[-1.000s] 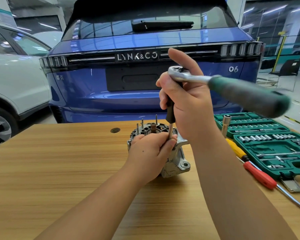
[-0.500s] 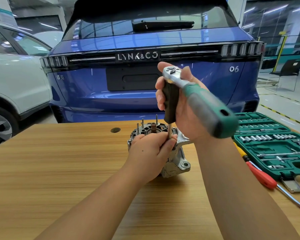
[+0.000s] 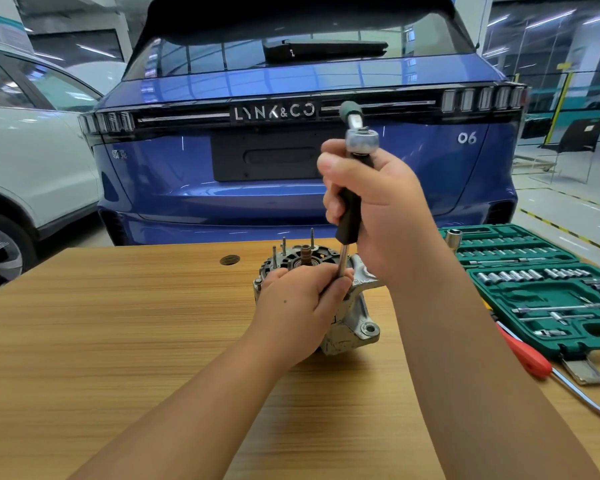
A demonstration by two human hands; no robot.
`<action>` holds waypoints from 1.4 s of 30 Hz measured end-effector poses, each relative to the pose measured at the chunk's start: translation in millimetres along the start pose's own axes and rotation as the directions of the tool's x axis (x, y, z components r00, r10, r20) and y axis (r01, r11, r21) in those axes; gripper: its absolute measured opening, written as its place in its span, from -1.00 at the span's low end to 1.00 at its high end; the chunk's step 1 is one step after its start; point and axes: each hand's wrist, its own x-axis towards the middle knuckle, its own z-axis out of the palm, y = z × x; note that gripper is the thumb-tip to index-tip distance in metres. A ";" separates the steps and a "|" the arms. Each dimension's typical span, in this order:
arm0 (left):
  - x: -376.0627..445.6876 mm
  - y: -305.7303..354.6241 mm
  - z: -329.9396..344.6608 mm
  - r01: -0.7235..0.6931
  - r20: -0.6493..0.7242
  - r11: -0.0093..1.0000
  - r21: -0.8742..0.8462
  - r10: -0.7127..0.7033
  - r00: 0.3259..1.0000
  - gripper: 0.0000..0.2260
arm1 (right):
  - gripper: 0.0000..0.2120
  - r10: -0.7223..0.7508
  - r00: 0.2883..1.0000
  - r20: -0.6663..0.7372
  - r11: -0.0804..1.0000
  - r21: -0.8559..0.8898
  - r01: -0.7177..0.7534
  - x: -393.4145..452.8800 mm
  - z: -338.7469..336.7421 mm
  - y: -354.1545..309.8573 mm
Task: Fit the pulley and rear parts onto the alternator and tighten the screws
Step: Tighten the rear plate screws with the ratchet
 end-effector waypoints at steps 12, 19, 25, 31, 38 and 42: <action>0.3 -5.7 -2.2 -0.006 0.021 1.000 -0.031 0.007 1.000 -0.71 | -0.70 -0.348 0.900 -0.261 0.859 -0.473 0.196 -3.5 31.1 21.5; 0.7 -3.5 -2.1 -0.013 0.027 0.999 -0.037 0.014 1.000 -0.71 | -0.73 0.035 0.985 0.167 0.972 0.225 -0.073 2.2 1.3 9.0; -0.3 -4.8 -1.7 -0.038 0.013 0.999 -0.019 0.039 0.999 -0.62 | -0.71 0.012 0.960 0.281 0.905 0.404 -0.130 2.6 -7.6 11.5; 1.1 -4.2 -0.3 -0.014 -0.001 1.000 -0.019 0.014 1.000 -0.70 | -0.64 -0.217 0.969 0.115 0.969 0.143 0.200 -1.4 2.9 12.0; 0.4 -2.5 0.1 -0.025 0.000 1.000 0.002 0.025 1.000 -0.63 | -0.47 -0.074 0.976 0.205 0.929 0.370 -0.007 2.1 2.4 2.0; 1.3 -3.0 1.3 -0.029 0.001 0.999 0.023 0.029 1.000 -0.70 | -0.64 -0.029 0.999 0.018 0.972 0.234 0.024 0.6 2.2 2.3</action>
